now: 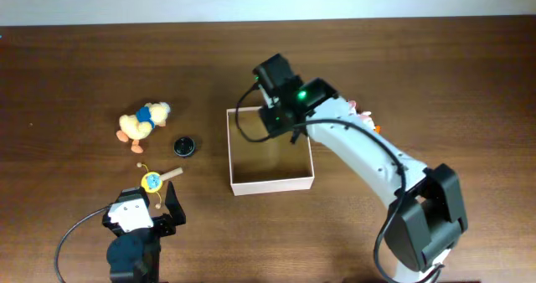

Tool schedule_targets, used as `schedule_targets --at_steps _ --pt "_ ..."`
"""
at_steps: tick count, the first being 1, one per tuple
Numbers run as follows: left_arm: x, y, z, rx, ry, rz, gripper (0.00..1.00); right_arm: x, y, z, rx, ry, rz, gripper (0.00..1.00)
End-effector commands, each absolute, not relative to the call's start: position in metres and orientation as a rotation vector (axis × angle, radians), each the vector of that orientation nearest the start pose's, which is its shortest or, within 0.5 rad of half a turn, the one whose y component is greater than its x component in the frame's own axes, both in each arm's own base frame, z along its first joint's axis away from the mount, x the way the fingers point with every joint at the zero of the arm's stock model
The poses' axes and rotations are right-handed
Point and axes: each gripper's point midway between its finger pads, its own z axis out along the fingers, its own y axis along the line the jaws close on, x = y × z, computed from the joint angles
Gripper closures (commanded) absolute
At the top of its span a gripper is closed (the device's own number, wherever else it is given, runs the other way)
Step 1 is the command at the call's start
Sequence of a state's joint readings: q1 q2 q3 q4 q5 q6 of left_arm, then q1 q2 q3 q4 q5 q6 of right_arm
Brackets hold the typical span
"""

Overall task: Pack container
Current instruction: 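Carry the orange ball into the pink box and release it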

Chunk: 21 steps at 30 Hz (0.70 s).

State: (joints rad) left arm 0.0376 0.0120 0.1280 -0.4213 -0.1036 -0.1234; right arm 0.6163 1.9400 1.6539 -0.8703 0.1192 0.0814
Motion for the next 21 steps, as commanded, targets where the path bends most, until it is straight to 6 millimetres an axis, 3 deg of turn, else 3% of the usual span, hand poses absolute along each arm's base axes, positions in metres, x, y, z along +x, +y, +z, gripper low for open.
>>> schedule_targets --at_steps 1,6,21 --pt "0.226 0.024 0.131 -0.201 1.86 0.035 0.01 0.392 0.255 0.105 -0.703 2.658 0.006 0.78" --pt "0.226 0.024 0.131 -0.201 1.86 0.035 0.01 0.39 0.251 0.087 -0.714 2.704 -0.018 0.78" --pt "0.226 0.024 0.13 -0.201 1.86 0.035 0.01 0.388 0.247 0.066 -0.726 2.744 -0.06 0.78"
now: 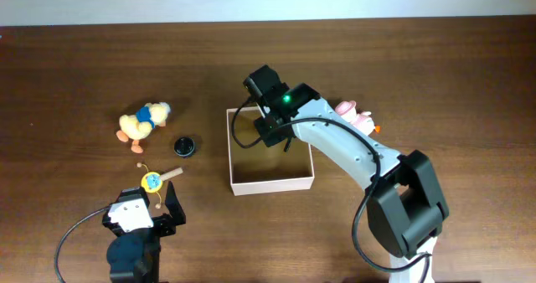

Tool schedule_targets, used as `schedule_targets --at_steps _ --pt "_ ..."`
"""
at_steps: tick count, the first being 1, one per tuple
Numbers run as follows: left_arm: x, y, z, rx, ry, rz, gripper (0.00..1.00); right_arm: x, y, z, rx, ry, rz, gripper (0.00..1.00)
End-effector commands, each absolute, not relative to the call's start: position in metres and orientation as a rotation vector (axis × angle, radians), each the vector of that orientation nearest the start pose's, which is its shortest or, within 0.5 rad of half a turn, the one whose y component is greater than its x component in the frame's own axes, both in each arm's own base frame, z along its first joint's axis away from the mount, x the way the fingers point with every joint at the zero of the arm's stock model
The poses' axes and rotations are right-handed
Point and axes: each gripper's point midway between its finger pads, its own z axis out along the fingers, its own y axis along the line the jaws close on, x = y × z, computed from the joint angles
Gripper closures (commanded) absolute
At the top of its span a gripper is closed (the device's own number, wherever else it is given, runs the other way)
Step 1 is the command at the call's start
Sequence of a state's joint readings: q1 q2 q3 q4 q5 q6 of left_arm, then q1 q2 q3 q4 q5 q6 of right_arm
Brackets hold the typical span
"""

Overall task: Pack container
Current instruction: 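Carry the orange ball into the pink box and release it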

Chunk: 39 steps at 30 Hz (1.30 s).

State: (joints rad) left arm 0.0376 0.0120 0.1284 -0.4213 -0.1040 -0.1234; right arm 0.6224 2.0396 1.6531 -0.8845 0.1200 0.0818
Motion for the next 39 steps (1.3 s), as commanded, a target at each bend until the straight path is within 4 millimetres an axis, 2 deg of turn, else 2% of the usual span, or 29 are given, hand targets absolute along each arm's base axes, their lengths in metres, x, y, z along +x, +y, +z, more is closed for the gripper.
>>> schedule_targets --at_steps 1,11,24,33,34,36,37,39 --pt "0.226 0.024 0.131 -0.201 1.86 0.035 0.01 0.388 0.246 0.065 -0.727 2.746 -0.061 0.78" --pt "0.226 0.024 0.131 -0.201 1.86 0.035 0.01 0.39 0.233 0.061 -0.712 2.741 -0.154 0.78" --pt "0.226 0.024 0.131 -0.201 1.86 0.035 0.01 0.403 0.21 0.06 -0.632 2.763 -0.167 0.78" --pt "0.226 0.024 0.13 -0.201 1.86 0.035 0.01 0.405 0.209 0.061 -0.626 2.761 -0.165 0.78" --pt "0.226 0.024 0.13 -0.201 1.861 0.035 0.01 0.405 0.209 0.061 -0.625 2.761 -0.166 0.74" --pt "0.226 0.024 0.131 -0.201 1.86 0.035 0.01 0.405 0.209 0.061 -0.626 2.761 -0.166 0.51" --pt "0.226 0.024 0.13 -0.201 1.861 0.035 0.01 0.405 0.209 0.061 -0.625 2.761 -0.165 0.44" --pt "0.226 0.024 0.13 -0.201 1.861 0.035 0.01 0.405 0.209 0.061 -0.625 2.759 -0.164 0.36"
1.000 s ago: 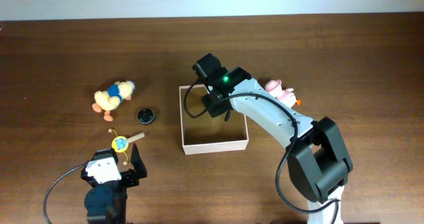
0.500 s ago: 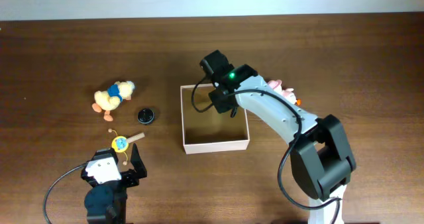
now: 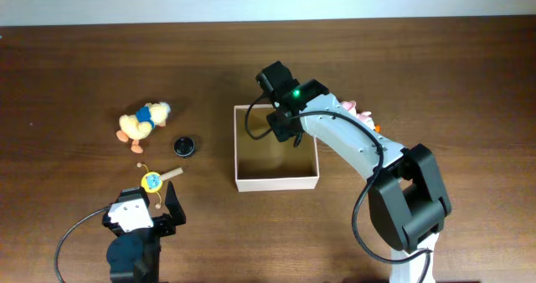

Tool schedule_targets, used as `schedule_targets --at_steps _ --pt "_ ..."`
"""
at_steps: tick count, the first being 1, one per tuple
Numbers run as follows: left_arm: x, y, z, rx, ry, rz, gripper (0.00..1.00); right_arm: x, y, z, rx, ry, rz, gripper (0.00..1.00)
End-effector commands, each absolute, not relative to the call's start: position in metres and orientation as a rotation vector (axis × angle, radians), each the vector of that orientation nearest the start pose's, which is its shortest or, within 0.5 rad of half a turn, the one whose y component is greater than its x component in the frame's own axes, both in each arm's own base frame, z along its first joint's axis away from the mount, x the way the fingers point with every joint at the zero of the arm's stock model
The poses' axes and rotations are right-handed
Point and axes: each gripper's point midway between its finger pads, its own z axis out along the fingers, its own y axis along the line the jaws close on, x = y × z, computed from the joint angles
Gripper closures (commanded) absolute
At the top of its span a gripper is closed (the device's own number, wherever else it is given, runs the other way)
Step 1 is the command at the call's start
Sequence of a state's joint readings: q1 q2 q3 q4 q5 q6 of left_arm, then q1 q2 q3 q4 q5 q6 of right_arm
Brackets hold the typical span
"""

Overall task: Pack container
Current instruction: 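Carry the orange ball into the pink box and release it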

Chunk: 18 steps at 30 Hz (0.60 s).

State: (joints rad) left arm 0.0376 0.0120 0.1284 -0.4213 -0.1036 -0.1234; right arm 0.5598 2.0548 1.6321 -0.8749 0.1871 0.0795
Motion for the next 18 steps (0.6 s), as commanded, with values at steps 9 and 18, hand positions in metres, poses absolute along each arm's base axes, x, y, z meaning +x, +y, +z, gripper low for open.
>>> schedule_targets --at_steps 9,18 --pt "0.226 0.024 0.13 -0.201 1.86 0.035 0.01 0.407 0.213 0.061 -0.623 2.752 -0.142 0.32" --pt "0.226 0.024 0.131 -0.201 1.86 0.035 0.01 0.392 0.243 0.065 -0.701 2.759 -0.004 0.32"
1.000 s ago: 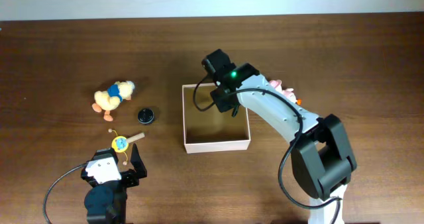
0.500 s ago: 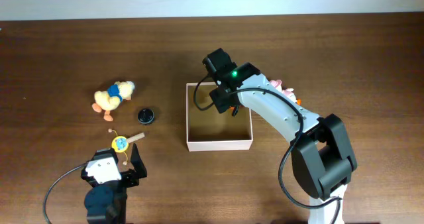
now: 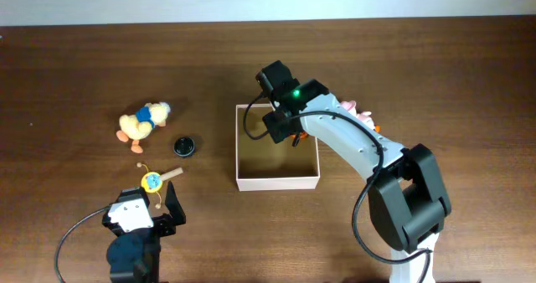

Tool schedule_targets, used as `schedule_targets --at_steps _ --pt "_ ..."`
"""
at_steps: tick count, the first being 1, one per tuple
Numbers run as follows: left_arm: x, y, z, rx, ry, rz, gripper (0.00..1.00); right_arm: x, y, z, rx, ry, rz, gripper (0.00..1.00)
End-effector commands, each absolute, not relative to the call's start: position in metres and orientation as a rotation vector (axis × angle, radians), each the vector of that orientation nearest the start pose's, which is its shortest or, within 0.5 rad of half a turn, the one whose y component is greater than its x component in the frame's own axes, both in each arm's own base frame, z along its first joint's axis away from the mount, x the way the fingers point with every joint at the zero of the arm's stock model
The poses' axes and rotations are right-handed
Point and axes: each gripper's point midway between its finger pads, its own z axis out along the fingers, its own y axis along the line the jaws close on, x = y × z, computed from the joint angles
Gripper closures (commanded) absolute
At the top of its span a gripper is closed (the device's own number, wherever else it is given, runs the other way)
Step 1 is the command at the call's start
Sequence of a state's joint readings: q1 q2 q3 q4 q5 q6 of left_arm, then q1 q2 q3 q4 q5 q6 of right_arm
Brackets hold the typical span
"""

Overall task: Pack container
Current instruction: 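Carry the orange ball into the pink box and release it, then move the right gripper to the pink-hatted duck and grasp it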

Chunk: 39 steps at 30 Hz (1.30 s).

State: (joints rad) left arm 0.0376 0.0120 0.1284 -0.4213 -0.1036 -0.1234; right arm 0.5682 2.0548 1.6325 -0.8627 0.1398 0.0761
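An open white box [image 3: 277,181] with a brown floor sits mid-table. My right gripper [image 3: 281,131] reaches down at the box's back wall, just inside the rim; its fingers are hidden under the wrist, so their state is unclear. To the left lie a yellow duck plush [image 3: 142,121], a small black round cap [image 3: 184,146] and a yellow round toy on a wooden stick [image 3: 153,180]. My left gripper [image 3: 157,206] rests open at the table's front left, its fingertips just short of the yellow round toy.
A pink toy [image 3: 358,113] lies behind the right arm, to the right of the box. The right arm [image 3: 360,153] stretches from the front right across the box's right corner. A pale wall edge runs along the table's far side.
The box and my right gripper at its back wall have shifted a few pixels to the right. The left arm and the toys on the left have not moved.
My right gripper first hung over the box's back right rim, then stood further left at the back wall. By the last earlier moment the box sat further right with the gripper still at its back wall, and now it is a touch further right.
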Motion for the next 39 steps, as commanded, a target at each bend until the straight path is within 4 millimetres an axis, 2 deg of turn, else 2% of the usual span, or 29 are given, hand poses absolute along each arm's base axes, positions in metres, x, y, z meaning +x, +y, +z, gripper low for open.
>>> schedule_targets --at_steps 1,5,9,11,14,17,20,25,29,33,39 --pt "0.226 0.024 0.131 -0.201 1.86 0.035 0.01 0.39 0.248 0.068 -0.716 2.752 0.0 0.32" --pt "0.226 0.024 0.13 -0.201 1.86 0.035 0.01 0.388 0.271 0.098 -0.797 2.689 0.017 0.32" --pt "0.226 0.024 0.131 -0.201 1.86 0.035 0.01 0.395 0.284 0.147 -0.791 2.616 0.035 0.32" --pt "0.226 0.024 0.131 -0.201 1.86 0.035 0.01 0.404 0.276 0.172 -0.753 2.575 -0.035 0.32" --pt "0.226 0.024 0.13 -0.201 1.86 0.035 0.01 0.42 0.25 0.205 -0.664 2.522 -0.172 0.32" --pt "0.226 0.024 0.13 -0.201 1.861 0.035 0.01 0.435 0.222 0.221 -0.576 2.513 -0.237 0.3" --pt "0.226 0.024 0.13 -0.201 1.861 0.035 0.01 0.445 0.189 0.22 -0.487 2.556 -0.265 0.29" --pt "0.226 0.024 0.131 -0.201 1.86 0.035 0.01 0.452 0.121 0.21 -0.273 2.68 -0.284 0.29" --pt "0.226 0.024 0.131 -0.201 1.86 0.035 0.01 0.451 0.086 0.193 -0.164 2.775 -0.196 0.29" --pt "0.226 0.024 0.13 -0.201 1.861 0.035 0.01 0.441 0.066 0.159 -0.124 2.873 -0.18 0.27" --pt "0.226 0.024 0.13 -0.201 1.86 0.035 0.01 0.427 0.062 0.107 -0.167 2.948 -0.206 0.24"
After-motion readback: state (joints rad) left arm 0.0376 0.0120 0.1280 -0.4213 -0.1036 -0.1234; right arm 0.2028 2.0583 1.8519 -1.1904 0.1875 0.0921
